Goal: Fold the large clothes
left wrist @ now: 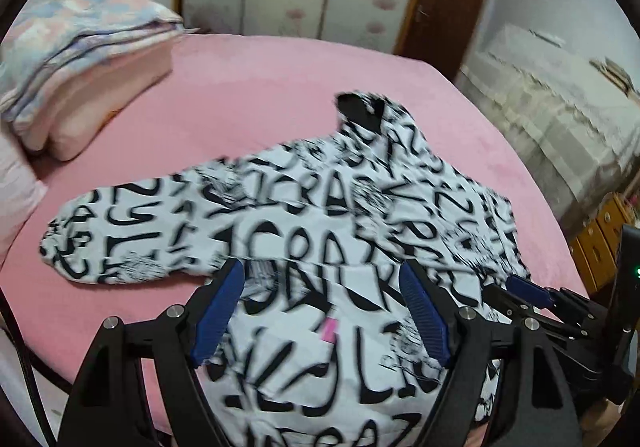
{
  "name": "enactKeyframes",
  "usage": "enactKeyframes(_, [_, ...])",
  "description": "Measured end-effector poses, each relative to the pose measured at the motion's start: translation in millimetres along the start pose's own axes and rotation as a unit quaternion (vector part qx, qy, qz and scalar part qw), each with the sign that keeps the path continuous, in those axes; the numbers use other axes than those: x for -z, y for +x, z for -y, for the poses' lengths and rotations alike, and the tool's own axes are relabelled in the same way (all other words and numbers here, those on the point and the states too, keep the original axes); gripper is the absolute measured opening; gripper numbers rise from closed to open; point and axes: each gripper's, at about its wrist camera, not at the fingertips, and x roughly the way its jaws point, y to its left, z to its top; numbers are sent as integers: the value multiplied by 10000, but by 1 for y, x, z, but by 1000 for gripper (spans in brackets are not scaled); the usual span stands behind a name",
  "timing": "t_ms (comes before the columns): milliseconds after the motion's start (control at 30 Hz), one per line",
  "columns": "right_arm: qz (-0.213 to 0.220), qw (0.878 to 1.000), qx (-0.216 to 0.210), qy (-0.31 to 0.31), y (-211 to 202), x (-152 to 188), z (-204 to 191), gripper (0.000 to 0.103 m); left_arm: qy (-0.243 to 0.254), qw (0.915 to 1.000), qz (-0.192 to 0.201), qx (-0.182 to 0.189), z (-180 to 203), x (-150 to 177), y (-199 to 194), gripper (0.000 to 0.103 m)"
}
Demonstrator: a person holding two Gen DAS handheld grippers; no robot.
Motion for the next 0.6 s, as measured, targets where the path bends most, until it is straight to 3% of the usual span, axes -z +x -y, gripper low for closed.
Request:
enactKeyframes(267, [373,9987,-44,-349,8,-41,-65,42,-487,9976,155,-465,-88,-19,-15,79])
enactKeyframes(433, [533,9968,-198,-569,22,-60,-107,42,-1037,9928,79,-598,-156,-24,-13,79])
enactKeyframes(600, [478,9952,-363,-771,52,-71,-147,42,-1936,9782,-199,-725,-237,-15,7,79])
